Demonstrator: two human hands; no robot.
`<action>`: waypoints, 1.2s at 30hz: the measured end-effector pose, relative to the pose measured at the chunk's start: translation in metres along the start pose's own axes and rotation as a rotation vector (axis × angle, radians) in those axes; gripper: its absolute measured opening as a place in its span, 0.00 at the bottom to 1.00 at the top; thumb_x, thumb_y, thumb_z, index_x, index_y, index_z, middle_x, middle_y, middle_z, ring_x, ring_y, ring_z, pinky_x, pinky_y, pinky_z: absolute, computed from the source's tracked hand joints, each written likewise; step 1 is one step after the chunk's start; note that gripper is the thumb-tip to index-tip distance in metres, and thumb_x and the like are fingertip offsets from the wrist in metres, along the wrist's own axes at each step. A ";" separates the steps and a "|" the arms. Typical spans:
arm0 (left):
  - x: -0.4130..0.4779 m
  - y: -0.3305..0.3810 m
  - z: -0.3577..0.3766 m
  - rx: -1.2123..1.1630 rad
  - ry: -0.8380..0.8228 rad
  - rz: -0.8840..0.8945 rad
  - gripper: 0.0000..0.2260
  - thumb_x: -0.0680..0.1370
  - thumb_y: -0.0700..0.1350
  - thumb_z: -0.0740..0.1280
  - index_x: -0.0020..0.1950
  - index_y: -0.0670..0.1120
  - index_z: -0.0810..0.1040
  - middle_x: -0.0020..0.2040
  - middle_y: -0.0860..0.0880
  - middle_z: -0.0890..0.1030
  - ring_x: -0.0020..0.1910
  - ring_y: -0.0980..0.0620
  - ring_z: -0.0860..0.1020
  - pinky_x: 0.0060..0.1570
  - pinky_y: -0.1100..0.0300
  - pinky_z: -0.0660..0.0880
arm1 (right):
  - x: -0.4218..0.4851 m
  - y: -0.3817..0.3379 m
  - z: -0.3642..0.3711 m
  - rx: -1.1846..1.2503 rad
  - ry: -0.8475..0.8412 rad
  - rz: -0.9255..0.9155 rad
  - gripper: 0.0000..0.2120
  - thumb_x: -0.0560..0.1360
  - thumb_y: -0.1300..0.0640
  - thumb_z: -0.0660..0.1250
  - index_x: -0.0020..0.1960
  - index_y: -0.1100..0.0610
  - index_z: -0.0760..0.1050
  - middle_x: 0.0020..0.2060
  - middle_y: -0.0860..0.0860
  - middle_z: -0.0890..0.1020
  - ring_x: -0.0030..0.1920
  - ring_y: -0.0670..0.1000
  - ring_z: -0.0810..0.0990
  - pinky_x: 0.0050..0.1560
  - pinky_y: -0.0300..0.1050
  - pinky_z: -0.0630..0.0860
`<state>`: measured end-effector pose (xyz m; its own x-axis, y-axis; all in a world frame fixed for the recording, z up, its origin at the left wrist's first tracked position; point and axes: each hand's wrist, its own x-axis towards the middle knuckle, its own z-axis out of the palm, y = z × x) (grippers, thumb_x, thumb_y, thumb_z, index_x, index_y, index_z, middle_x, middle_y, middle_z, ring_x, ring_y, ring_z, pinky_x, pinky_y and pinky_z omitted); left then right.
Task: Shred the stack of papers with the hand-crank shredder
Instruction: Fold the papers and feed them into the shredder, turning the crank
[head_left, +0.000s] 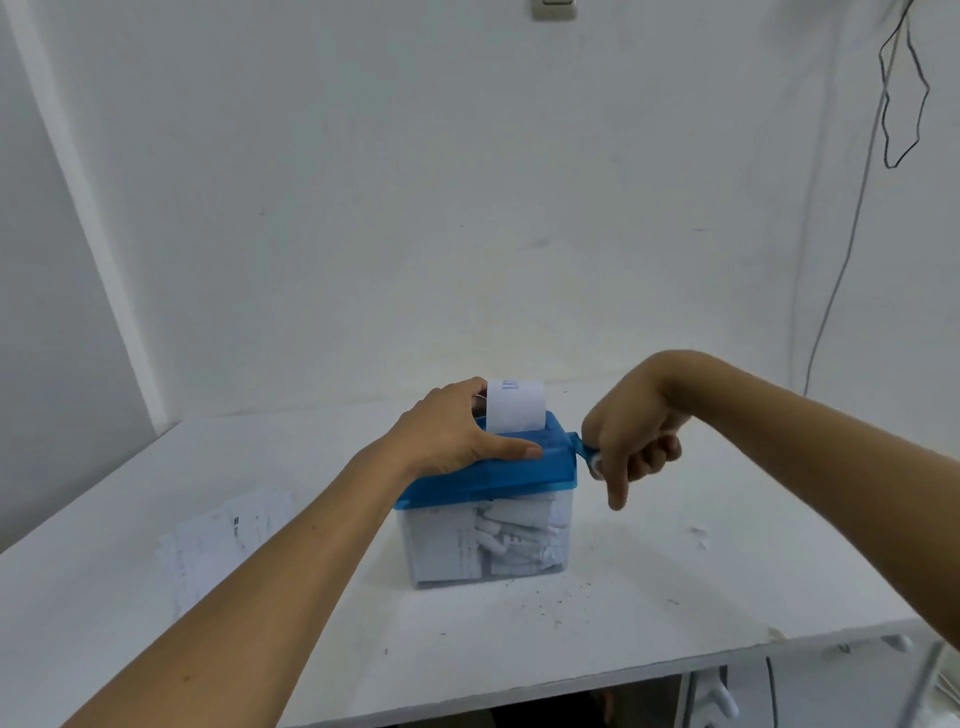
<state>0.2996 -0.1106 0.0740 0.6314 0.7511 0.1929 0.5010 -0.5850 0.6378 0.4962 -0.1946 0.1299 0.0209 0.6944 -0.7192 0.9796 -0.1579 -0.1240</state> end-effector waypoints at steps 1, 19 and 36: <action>0.000 0.000 -0.001 -0.001 0.002 -0.001 0.44 0.53 0.74 0.76 0.66 0.60 0.72 0.62 0.59 0.80 0.57 0.55 0.79 0.60 0.48 0.78 | 0.000 0.001 -0.006 0.004 -0.033 0.001 0.19 0.79 0.59 0.67 0.33 0.54 0.63 0.26 0.48 0.64 0.25 0.46 0.59 0.25 0.37 0.58; 0.004 -0.004 0.001 0.046 0.014 0.039 0.40 0.56 0.75 0.75 0.64 0.64 0.71 0.63 0.62 0.79 0.58 0.58 0.78 0.61 0.50 0.78 | 0.084 0.045 -0.003 1.012 0.580 -0.520 0.22 0.71 0.41 0.70 0.55 0.56 0.71 0.48 0.53 0.77 0.46 0.51 0.76 0.46 0.44 0.77; -0.004 0.008 0.004 0.309 0.004 -0.012 0.41 0.59 0.81 0.66 0.67 0.63 0.71 0.62 0.61 0.79 0.54 0.55 0.78 0.52 0.53 0.77 | 0.092 0.011 0.117 0.872 1.100 -0.147 0.28 0.84 0.45 0.54 0.34 0.61 0.76 0.26 0.51 0.79 0.22 0.46 0.74 0.29 0.36 0.73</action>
<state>0.3036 -0.1190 0.0752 0.6224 0.7592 0.1904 0.6649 -0.6412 0.3832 0.4858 -0.2149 -0.0178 0.4708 0.8635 0.1808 0.5590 -0.1334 -0.8184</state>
